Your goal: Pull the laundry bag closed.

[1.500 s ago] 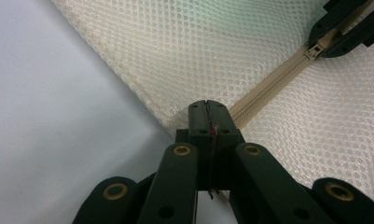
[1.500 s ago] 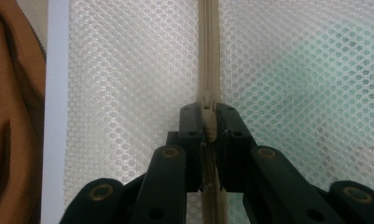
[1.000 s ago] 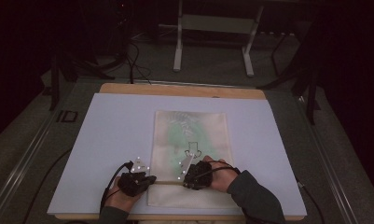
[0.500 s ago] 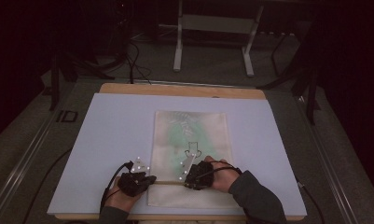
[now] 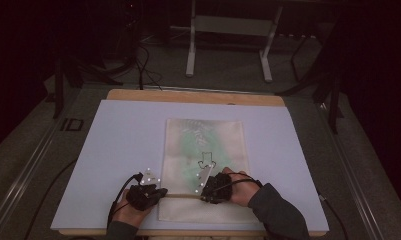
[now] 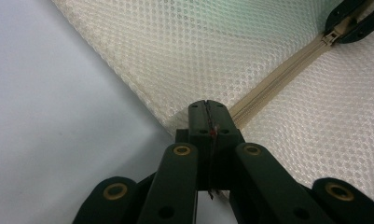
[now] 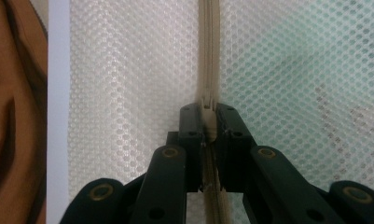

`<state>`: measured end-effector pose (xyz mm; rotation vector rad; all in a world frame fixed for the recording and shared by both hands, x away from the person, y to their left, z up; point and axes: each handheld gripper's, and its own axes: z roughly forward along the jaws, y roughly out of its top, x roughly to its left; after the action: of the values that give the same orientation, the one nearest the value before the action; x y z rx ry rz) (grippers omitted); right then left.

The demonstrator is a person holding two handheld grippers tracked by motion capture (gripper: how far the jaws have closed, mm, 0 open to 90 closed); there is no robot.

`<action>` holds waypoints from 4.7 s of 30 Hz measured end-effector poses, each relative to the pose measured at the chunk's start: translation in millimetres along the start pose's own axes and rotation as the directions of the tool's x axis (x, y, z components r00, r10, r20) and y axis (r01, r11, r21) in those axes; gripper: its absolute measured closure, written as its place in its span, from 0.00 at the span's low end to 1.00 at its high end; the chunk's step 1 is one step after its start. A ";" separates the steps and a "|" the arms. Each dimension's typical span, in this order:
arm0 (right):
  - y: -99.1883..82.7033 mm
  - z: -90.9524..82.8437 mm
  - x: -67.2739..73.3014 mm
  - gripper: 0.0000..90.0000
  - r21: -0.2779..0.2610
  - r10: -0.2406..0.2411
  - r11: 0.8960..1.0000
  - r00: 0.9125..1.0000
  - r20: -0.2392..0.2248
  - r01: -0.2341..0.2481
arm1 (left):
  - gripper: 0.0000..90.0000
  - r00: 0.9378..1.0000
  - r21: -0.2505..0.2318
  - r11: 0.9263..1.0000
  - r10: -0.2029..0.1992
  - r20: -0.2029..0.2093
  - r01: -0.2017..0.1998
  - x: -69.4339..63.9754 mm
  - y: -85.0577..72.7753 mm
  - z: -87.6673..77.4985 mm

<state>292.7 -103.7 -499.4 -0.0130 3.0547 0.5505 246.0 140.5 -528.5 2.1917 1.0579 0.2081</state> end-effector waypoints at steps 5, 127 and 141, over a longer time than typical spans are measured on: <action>-1.7 -0.8 0.2 0.91 0.001 0.005 1.000 1.000 -0.003 -0.005 | 0.99 1.000 0.000 1.000 0.002 -0.001 -0.002 -0.1 0.1 0.0; -75.5 -32.1 -0.5 0.91 -0.009 0.122 0.992 0.993 0.005 -0.122 | 0.99 1.000 0.002 1.000 0.001 -0.005 -0.001 -0.6 0.2 0.0; -82.7 -35.5 -0.7 0.91 -0.018 0.133 0.991 0.991 0.007 -0.133 | 0.99 1.000 0.001 1.000 0.000 -0.006 0.000 -0.7 0.2 0.0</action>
<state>293.3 -193.5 -494.9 0.1928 3.0586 0.5830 245.7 139.8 -528.3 2.1932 1.0618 0.2138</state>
